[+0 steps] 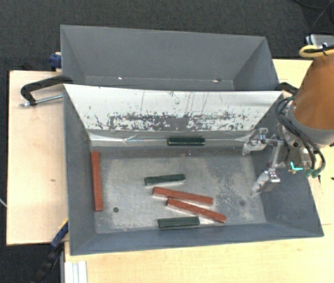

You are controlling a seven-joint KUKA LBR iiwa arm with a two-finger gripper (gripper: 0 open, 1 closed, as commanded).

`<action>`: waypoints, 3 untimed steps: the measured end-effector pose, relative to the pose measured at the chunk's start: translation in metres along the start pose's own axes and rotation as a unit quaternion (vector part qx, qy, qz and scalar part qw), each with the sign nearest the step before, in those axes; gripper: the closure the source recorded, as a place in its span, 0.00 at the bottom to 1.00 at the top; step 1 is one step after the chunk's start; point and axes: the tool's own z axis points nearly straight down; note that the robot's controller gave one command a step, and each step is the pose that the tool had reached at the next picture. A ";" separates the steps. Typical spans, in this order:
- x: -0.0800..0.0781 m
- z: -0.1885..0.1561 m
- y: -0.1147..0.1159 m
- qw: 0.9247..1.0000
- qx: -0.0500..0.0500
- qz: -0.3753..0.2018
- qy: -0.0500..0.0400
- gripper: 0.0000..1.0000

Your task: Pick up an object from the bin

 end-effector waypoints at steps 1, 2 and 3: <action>-0.001 -0.004 0.000 1.000 0.000 -0.001 -0.003 0.00; -0.001 0.031 0.009 1.000 0.001 -0.030 -0.006 0.00; -0.005 0.075 0.053 1.000 0.001 -0.017 -0.003 0.00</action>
Offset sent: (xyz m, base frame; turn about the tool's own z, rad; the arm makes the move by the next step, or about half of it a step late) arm -0.0054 0.0344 -0.1265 -0.2090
